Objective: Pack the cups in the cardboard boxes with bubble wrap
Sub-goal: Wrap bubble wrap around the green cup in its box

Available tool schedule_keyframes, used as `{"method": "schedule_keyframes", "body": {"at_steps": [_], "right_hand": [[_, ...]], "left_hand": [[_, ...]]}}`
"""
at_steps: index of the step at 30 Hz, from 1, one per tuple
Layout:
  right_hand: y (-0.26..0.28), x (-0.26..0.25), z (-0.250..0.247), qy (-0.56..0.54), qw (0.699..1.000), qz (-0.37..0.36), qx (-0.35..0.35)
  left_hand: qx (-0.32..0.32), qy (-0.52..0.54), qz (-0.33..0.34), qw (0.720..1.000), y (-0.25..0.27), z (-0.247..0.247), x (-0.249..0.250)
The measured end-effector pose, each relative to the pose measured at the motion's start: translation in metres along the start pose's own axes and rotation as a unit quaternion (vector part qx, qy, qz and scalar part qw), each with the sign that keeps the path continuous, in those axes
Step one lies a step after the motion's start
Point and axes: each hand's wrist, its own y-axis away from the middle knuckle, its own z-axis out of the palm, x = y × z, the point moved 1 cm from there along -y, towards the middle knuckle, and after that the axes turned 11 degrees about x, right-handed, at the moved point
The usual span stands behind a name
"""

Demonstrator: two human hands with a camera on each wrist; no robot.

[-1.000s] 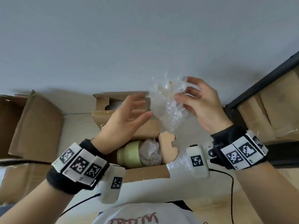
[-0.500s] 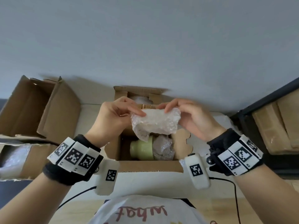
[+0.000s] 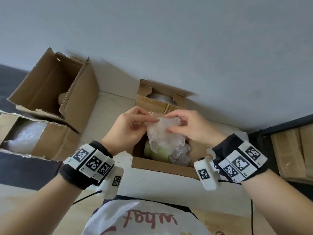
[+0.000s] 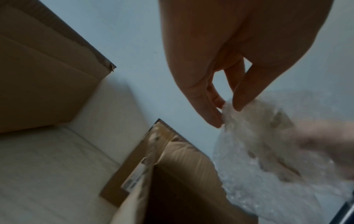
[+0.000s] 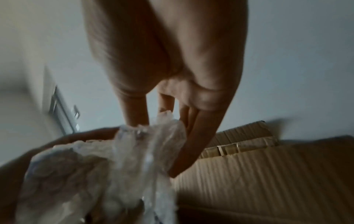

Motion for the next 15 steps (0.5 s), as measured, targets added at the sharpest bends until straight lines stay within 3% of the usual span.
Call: {"method": "schedule_keyframes", "body": {"at_steps": [5,10,12,14,15], "right_hand": [[-0.020,0.010,0.028,0.168,0.984,-0.001,0.051],[-0.037,0.010,0.067,0.288,0.955,-0.066,0.002],[-0.040,0.015,0.082,0.371,0.921,-0.119,-0.024],[-0.043,0.020,0.093,0.471,0.865,-0.167,-0.039],[-0.044,0.022,0.097,0.494,0.851,-0.175,-0.043]], "left_hand": [[-0.030,-0.156,-0.046,0.986,0.026,-0.004,-0.039],[-0.115,-0.333,0.008,0.936,0.048,0.000,-0.070],[-0.131,-0.387,0.031,0.912,0.050,0.003,-0.077],[-0.138,-0.410,0.036,0.901,0.050,0.003,-0.080],[-0.141,-0.413,0.039,0.899,0.050,0.002,-0.081]]}}
